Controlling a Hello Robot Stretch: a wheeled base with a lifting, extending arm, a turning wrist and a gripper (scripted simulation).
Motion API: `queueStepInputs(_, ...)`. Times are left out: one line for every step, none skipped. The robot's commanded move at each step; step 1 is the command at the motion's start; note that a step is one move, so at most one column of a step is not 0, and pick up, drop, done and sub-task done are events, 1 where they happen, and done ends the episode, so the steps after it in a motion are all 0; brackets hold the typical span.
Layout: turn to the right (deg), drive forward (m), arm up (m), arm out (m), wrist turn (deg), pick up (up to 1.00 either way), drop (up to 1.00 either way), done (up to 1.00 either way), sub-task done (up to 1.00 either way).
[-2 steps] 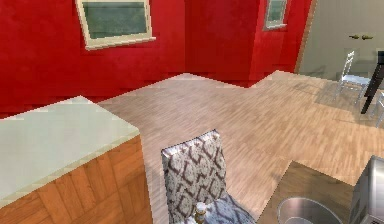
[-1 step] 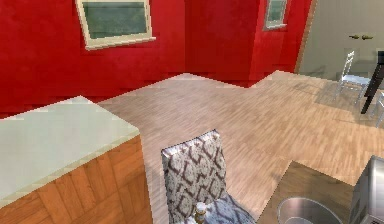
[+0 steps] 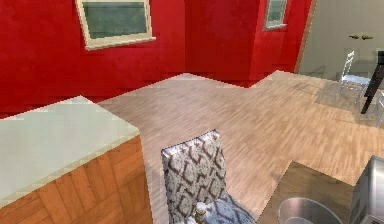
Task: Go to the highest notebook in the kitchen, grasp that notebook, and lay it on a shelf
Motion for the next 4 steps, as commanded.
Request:
queueStepInputs(0.0, 0.00, 0.00, 0.00, 45.0, 0.00, 0.00, 0.00, 0.00)
queueStepInputs(0.0, 0.00, 0.00, 0.00, 45.0, 0.00, 0.00, 0.00, 0.00)
queueStepInputs(0.0, 0.00, 0.00, 0.00, 45.0, 0.00, 0.00, 0.00, 0.00)
queueStepInputs(0.0, 0.00, 0.00, 0.00, 24.0, 0.00, 0.00, 0.00, 0.00)
